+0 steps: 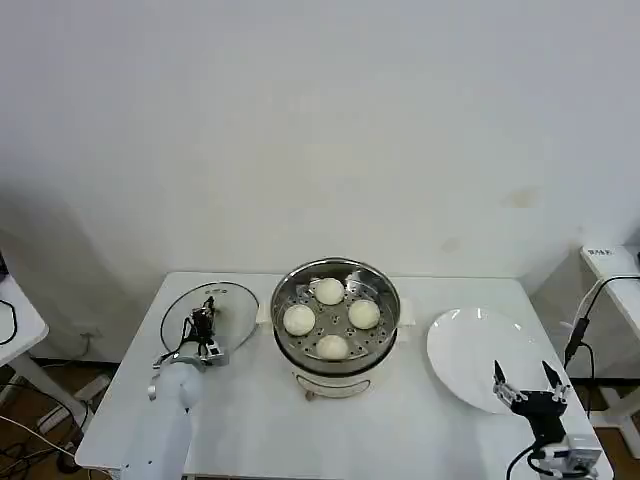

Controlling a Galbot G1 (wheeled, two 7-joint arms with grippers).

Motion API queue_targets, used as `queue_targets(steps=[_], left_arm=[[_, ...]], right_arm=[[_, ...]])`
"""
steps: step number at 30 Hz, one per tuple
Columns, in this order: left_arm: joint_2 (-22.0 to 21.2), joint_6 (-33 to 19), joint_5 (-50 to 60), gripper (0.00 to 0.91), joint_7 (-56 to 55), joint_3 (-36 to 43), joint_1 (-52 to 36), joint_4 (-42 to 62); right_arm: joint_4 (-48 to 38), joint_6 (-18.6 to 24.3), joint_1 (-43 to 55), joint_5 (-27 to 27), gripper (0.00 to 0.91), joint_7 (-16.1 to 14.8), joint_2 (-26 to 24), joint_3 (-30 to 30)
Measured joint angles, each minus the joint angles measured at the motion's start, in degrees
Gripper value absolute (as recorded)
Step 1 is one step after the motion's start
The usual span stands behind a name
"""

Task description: Take steamed baozi put them in steamer then cover it.

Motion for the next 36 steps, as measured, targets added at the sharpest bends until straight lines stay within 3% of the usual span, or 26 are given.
queue_targets(steps=[17,36], left_arm=[[2.49,1.53,1.83,0.0,0.68,0.21,1.8,-4.92],[8.03,8.16,-0.04,0.0,3.5,-2.31,14.16,-26.99]], right_arm=[[-0.28,-2.54,3.32,2.49,0.907,0.02,-2.56,-0.27],[-1.03,-3.33,7.95,2.9,0.907,0.57,-2.1,-4.52]])
